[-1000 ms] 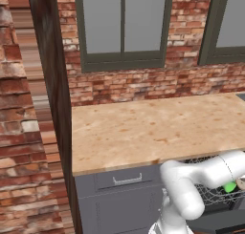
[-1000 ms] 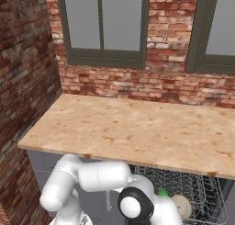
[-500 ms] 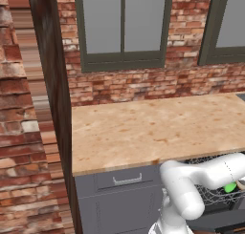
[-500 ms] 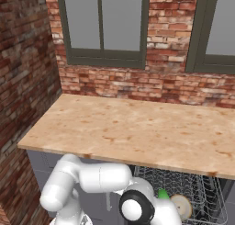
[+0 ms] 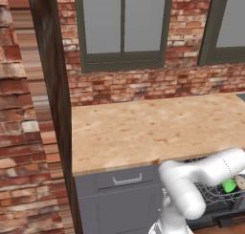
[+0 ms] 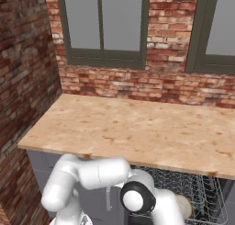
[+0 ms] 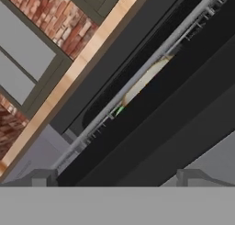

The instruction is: Pick up the cup and bowl from the counter, place them in the dishwasher, and close the dishwasher door.

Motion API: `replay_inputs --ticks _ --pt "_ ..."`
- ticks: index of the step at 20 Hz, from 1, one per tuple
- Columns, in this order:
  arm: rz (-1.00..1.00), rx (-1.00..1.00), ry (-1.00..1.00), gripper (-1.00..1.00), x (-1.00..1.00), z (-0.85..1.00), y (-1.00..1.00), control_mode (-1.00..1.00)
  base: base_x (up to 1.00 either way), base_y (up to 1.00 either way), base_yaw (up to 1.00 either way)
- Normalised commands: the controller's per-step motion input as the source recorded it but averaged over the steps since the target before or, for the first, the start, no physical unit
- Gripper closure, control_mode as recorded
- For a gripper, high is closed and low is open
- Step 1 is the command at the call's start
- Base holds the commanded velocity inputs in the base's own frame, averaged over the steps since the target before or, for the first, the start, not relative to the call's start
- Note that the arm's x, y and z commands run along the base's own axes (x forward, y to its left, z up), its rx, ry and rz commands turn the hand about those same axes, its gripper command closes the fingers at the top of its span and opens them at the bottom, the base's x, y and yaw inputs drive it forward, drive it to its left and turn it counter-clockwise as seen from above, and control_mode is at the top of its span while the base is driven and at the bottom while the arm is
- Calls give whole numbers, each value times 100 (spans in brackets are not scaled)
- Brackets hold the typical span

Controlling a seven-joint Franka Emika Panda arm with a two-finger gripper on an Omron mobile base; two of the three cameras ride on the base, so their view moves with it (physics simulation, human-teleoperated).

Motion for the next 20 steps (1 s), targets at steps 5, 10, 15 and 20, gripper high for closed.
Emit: replay_inputs --ticks 5,10,15,20 --pt "0 -8 -4 -100 100 -11 14 -100 0 0 0" --pt "0 -8 -5 -100 95 -12 12 -100 0 0 0" --pt "0 -7 -5 -100 90 -12 7 -100 0 0 0" --pt "0 -6 -7 -100 78 -14 3 -100 0 0 0"
